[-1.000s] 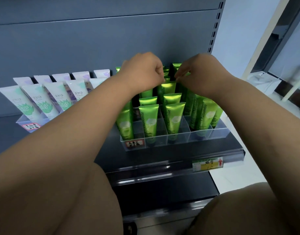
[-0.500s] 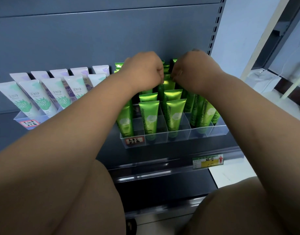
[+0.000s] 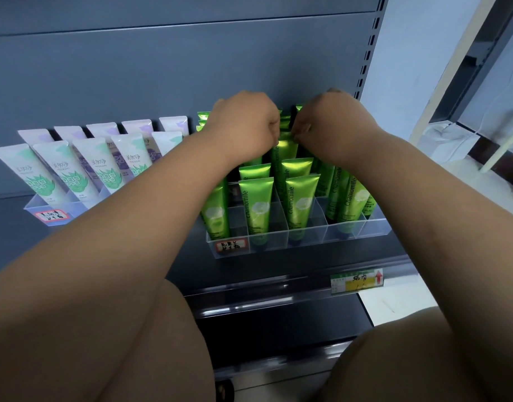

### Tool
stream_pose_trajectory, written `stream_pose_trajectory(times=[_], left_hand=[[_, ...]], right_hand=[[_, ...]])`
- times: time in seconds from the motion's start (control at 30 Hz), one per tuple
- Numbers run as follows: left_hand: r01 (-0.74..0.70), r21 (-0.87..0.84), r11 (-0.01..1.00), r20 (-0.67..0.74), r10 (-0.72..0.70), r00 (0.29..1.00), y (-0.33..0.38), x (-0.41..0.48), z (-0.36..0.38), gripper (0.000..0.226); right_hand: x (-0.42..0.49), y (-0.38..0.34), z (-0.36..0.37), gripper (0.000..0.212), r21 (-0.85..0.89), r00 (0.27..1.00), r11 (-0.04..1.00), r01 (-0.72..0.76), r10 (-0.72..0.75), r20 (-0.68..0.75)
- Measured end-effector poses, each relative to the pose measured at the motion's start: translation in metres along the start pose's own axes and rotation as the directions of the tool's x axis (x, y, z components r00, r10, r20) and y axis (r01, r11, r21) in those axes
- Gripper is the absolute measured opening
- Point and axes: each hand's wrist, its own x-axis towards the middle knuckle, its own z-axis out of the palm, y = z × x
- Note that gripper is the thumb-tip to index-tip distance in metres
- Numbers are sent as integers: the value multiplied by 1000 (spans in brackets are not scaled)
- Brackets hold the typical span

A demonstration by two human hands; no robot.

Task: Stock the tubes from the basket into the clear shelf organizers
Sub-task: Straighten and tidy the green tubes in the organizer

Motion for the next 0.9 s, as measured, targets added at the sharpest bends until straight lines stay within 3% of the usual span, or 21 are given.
stream_pose_trajectory(times=[0.17,0.43,0.77,0.9], left_hand=[[-4,-15,1000,4,4,1000,-2,1,5,15],[46,-192,980,-80,-62,995,-19,12,-1,12],[-34,-153,988,-37,29,999,-17,33,3,17],[-33,-122,992,-3,33,999,-20,39,4,20]], right_hand=[[0,-1,2,26,22,1000,1000,-4,4,11],[2,7,-8,26,162,998,985,-58,63,-26],[29,-9,-1,33,94,994,992,-85,79,69],[42,-6,4,25,23,989,997,-76,72,130]])
